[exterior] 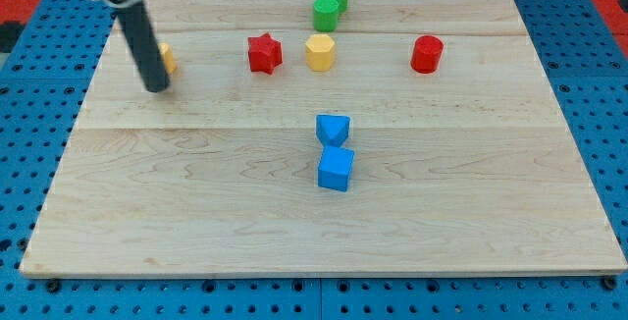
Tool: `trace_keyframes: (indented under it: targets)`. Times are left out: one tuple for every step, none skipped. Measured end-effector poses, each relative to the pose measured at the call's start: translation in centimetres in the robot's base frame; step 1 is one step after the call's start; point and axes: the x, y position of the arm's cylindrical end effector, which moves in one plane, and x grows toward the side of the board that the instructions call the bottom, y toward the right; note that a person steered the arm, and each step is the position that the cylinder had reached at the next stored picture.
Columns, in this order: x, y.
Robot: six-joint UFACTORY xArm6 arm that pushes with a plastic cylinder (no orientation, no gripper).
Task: Move the yellow heart upwards slightly
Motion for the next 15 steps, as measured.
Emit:
trace_keyframes:
  targets:
    - [-0.3, -4.8]
    - [-1.2, -2.2]
    - [-2.2, 1.9]
    - [-3.1, 4.4]
    - [-3.1, 4.4]
    - [-3.1, 4.3]
    - [-3.1, 4.3]
    - [-3.1, 4.4]
    - [-2.3, 3.7]
    - [-1.4, -0.7]
    - [-7.6, -3.8]
    - [-14.5, -5.7]
    - [-17.9, -3.2]
    - [-18.0, -0.8]
    - [-17.9, 6.8]
